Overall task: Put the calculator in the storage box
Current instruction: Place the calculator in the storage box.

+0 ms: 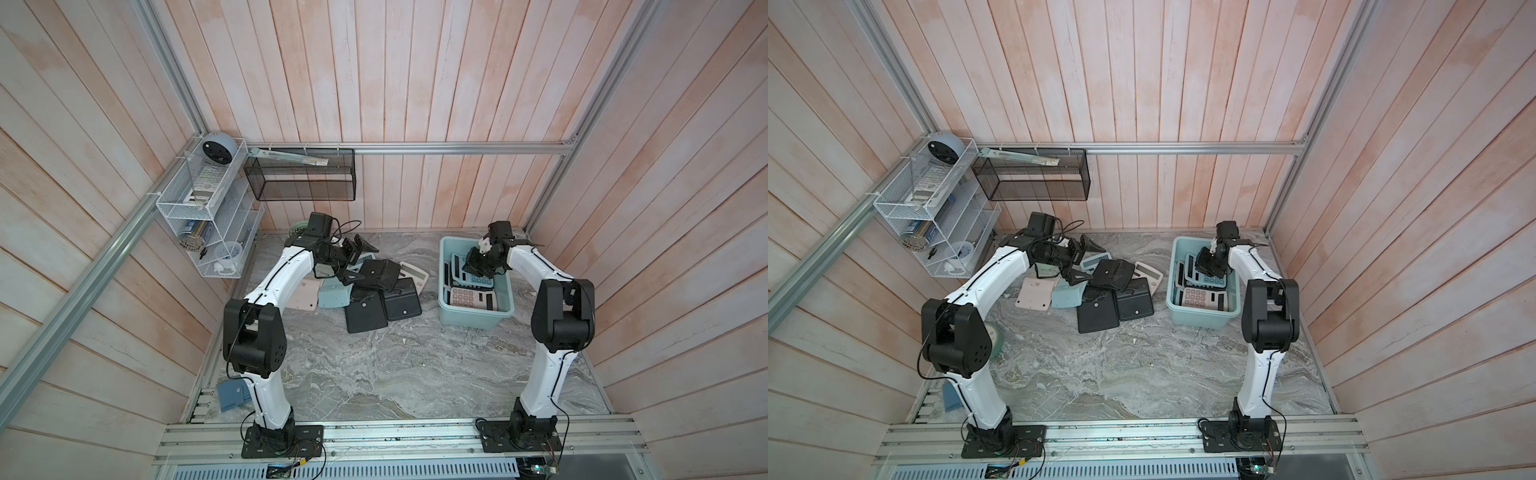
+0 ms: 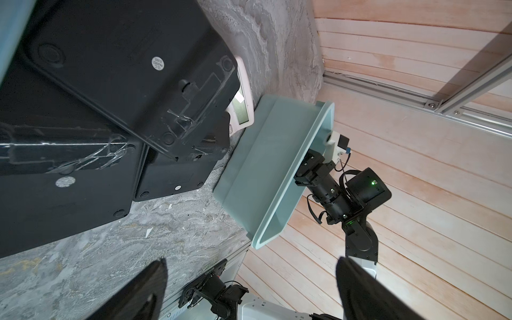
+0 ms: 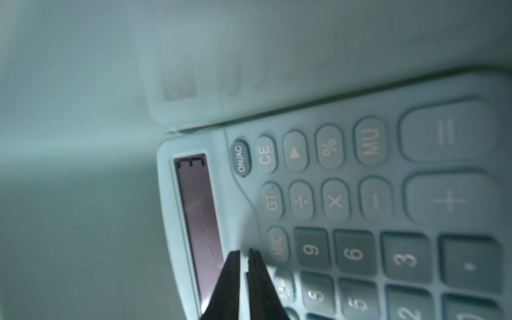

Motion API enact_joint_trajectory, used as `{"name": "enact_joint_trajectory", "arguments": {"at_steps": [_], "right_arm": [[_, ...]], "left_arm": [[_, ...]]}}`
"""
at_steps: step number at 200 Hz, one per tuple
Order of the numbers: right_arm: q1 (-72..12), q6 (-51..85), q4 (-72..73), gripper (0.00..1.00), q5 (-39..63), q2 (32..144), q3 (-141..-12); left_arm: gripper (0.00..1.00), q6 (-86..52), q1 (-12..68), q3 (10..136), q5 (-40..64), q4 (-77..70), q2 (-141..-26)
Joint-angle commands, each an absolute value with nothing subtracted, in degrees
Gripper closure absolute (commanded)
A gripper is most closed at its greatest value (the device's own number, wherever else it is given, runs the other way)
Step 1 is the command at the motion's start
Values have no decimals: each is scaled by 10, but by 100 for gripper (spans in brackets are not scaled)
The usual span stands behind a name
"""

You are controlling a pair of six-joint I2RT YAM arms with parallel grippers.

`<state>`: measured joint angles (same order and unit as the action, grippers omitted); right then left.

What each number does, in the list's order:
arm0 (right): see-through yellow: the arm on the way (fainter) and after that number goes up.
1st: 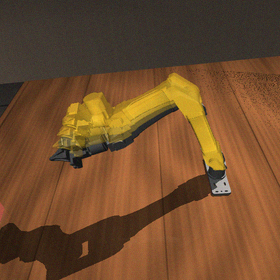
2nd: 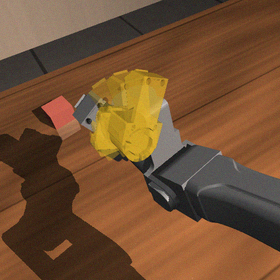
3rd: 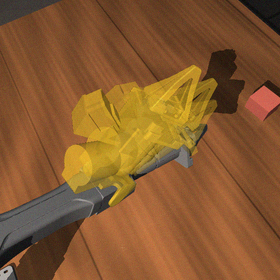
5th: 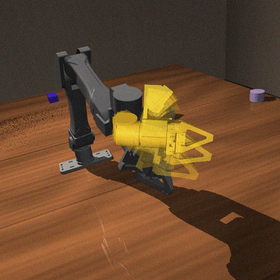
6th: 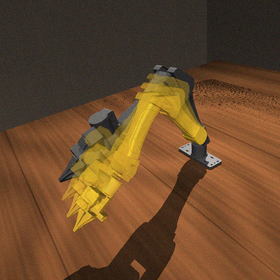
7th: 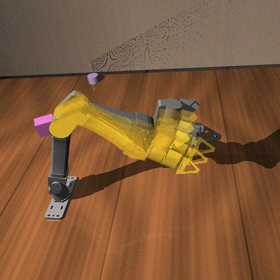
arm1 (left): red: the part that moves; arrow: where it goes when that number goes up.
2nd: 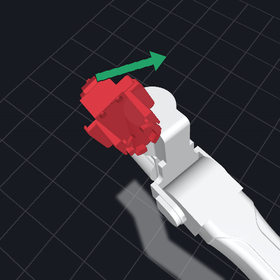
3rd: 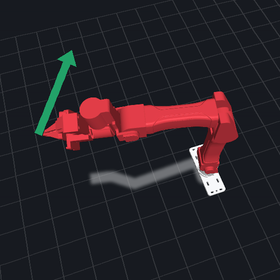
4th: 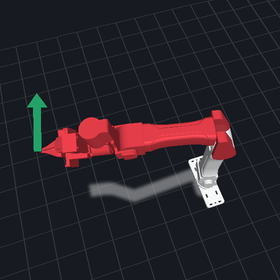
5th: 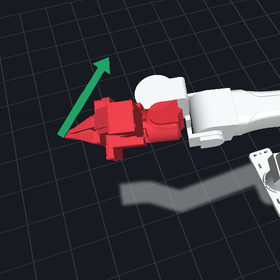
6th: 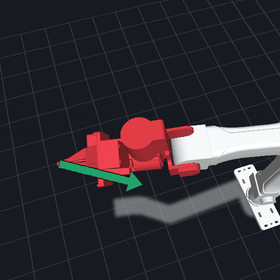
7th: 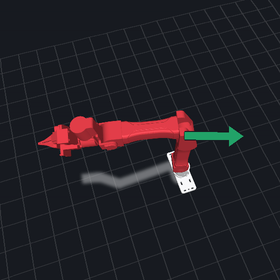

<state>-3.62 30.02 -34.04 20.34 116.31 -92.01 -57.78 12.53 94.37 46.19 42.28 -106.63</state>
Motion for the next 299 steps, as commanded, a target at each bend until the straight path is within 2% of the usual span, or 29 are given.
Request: {"name": "enact_joint_trajectory", "arguments": {"at_steps": [1,22,48,106,198,217,266,299], "right_arm": [[-47,316,-314,86,255,1188,-944],[-51,327,-278,86,306,1179,-933],[-43,324,-280,86,292,1144,-917],[3,288,-354,82,155,1100,-918],[-59,296,-334,80,222,1196,-956],[-68,305,-316,80,247,1184,-950],[-55,308,-330,80,236,1119,-949],[-58,313,-335,75,282,1082,-962]], "left_arm": [[0,-563,123,936,456,426,-1055],[0,-564,123,930,455,424,-1051],[0,-565,123,927,454,422,-1050],[0,-570,123,929,452,414,-1058],[0,-554,118,921,432,421,-1061],[0,-540,113,914,415,434,-1061],[0,-506,84,893,359,477,-1048],[0,-488,50,855,286,515,-1025]]}}
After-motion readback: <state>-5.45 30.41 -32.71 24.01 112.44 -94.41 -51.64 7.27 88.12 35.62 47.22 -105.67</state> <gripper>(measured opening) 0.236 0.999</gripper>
